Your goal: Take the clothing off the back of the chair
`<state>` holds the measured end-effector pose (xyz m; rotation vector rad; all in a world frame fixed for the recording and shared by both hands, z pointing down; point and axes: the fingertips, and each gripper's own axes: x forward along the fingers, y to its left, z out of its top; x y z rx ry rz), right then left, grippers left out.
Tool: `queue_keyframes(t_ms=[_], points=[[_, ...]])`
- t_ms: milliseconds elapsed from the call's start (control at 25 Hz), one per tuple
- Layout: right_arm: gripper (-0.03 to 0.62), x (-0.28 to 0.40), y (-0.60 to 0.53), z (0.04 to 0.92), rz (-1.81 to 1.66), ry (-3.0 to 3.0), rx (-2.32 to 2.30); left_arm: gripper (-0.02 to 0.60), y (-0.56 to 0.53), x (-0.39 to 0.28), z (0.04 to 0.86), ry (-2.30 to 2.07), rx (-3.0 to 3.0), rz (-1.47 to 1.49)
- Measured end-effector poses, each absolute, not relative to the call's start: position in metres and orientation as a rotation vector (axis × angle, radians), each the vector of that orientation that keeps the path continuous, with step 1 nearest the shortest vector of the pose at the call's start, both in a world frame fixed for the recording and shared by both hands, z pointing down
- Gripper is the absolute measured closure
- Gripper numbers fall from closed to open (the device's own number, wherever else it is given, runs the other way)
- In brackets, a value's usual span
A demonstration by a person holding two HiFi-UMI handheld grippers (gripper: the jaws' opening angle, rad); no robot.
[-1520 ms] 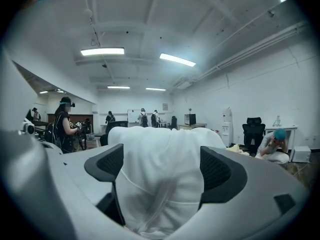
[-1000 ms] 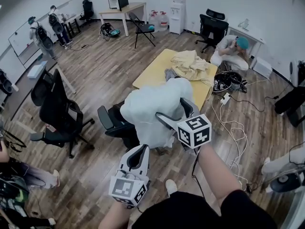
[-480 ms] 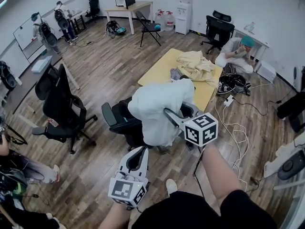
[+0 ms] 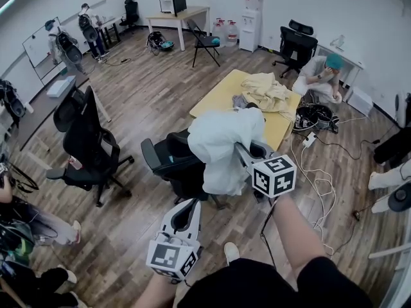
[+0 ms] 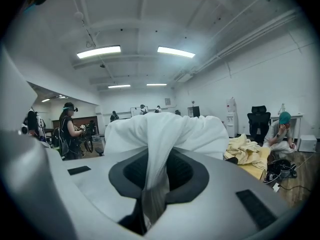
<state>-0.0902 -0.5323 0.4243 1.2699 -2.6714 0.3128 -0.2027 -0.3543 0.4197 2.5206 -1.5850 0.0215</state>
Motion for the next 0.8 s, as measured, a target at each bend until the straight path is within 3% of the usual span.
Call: queue_keyframes(t_ms=[800], points=[[0.526,-0.104,-0.423,0.380,0.220,-2.773,1.325,0.558,-0.265,-0.226,0.412,-1.568,2.550,0.026]])
